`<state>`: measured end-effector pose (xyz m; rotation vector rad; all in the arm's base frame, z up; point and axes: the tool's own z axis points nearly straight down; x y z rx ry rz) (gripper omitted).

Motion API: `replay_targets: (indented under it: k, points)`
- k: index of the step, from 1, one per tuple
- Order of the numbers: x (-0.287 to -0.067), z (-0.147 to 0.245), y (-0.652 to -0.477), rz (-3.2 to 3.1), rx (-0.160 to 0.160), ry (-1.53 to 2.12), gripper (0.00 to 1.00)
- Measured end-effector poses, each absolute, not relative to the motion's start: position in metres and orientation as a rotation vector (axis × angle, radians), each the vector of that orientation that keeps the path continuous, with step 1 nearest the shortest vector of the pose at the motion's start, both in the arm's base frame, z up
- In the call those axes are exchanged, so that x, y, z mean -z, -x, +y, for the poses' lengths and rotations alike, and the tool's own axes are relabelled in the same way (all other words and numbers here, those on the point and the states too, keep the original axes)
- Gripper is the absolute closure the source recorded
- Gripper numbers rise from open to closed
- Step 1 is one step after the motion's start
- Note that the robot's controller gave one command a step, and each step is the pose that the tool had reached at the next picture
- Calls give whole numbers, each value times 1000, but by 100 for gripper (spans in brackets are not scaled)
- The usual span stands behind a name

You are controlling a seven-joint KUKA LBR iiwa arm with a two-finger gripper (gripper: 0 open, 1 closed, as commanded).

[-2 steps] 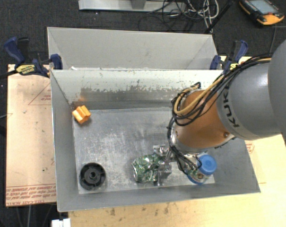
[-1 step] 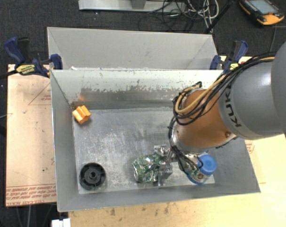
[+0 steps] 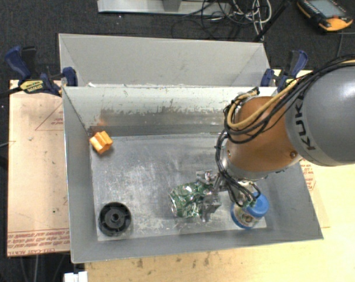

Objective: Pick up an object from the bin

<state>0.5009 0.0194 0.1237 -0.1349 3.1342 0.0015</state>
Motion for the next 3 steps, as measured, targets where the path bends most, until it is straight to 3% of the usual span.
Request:
replay_targets:
  k: [1, 3]
  points:
    - [-141, 30, -503, 3137, -2, 158, 100]
    - [-234, 32, -504, 3132, -1, 146, 100]
